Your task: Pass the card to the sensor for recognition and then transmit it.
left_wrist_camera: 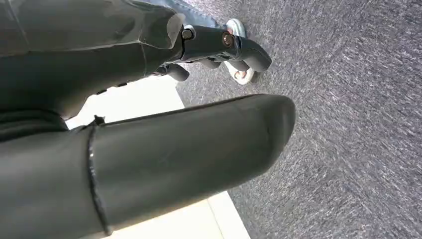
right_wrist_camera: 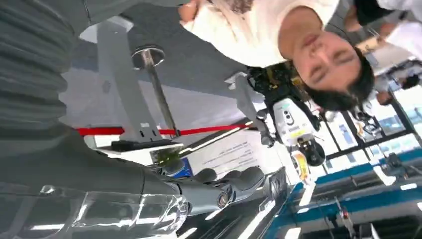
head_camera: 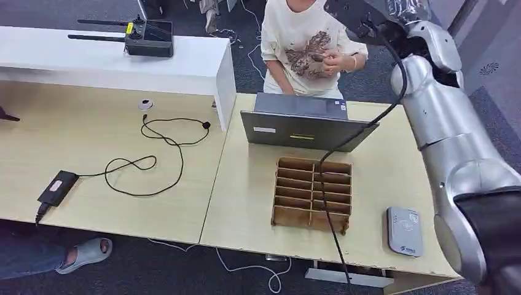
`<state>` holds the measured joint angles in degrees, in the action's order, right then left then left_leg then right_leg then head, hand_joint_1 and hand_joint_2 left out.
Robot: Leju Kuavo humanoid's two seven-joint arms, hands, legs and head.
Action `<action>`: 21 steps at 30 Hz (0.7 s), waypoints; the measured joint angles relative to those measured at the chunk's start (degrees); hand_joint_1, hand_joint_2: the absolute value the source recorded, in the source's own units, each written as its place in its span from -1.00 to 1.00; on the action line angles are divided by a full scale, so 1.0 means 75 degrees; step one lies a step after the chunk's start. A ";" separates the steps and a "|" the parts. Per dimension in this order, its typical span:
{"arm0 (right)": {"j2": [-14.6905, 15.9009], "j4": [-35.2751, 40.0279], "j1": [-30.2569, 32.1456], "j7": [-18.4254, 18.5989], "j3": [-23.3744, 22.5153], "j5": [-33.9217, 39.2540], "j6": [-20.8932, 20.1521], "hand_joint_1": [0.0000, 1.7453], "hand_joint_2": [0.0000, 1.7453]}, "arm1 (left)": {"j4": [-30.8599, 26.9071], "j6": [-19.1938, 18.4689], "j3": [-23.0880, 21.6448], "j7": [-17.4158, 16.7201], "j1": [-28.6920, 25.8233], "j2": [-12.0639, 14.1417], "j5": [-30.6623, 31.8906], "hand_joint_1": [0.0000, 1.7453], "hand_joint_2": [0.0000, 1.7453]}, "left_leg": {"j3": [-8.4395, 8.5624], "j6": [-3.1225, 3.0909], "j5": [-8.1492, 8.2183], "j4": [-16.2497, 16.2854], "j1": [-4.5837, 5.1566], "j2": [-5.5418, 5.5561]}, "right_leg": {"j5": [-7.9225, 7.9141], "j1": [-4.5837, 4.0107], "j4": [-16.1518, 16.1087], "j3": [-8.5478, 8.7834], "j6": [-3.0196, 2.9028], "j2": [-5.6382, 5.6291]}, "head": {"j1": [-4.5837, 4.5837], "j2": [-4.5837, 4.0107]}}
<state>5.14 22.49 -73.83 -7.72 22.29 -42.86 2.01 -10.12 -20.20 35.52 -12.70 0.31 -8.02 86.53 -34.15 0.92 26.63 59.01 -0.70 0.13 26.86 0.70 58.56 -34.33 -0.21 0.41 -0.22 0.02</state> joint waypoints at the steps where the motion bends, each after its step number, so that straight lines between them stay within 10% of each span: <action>1: 0.0055 0.0058 0.0029 -0.0196 -0.0140 0.0254 0.0105 -1.00 1.00 | 0.0000 0.0017 0.0000 -0.0003 0.0000 -0.0003 -0.0003 -1.00 -1.00 | -0.0001 0.0000 0.0000 0.0000 0.0000 0.0000 | 0.0000 0.0000 0.0000 0.0001 0.0000 0.0000 | 0.0000 -0.0003; 7: 0.0420 0.0785 0.0761 -0.1366 -0.0930 0.1860 -0.0132 -1.00 1.00 | 0.0000 0.0085 0.0023 -0.0035 0.0002 -0.0032 -0.0088 -1.00 -1.00 | 0.0003 -0.0001 0.0002 0.0000 -0.0001 0.0001 | 0.0000 -0.0001 -0.0004 0.0004 0.0000 -0.0001 | 0.0000 -0.0003; 21: 0.2078 0.5355 0.5673 -0.1294 -0.1769 0.6291 -0.0807 -1.00 1.00 | 0.0000 0.0320 0.0257 -0.0326 -0.0019 -0.0102 -0.0332 -1.00 -1.00 | -0.0015 -0.0008 0.0017 -0.0002 -0.0003 0.0044 | 0.0014 -0.0005 -0.0017 0.0006 0.0005 0.0037 | -0.0003 0.0000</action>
<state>20.72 62.66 -31.28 -17.42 9.02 4.33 -4.04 -10.12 -17.79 37.44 -15.15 0.17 -8.79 84.04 -34.26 0.85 26.75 59.00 -0.72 0.46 26.97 0.67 58.43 -34.28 -0.17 0.69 -0.24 0.02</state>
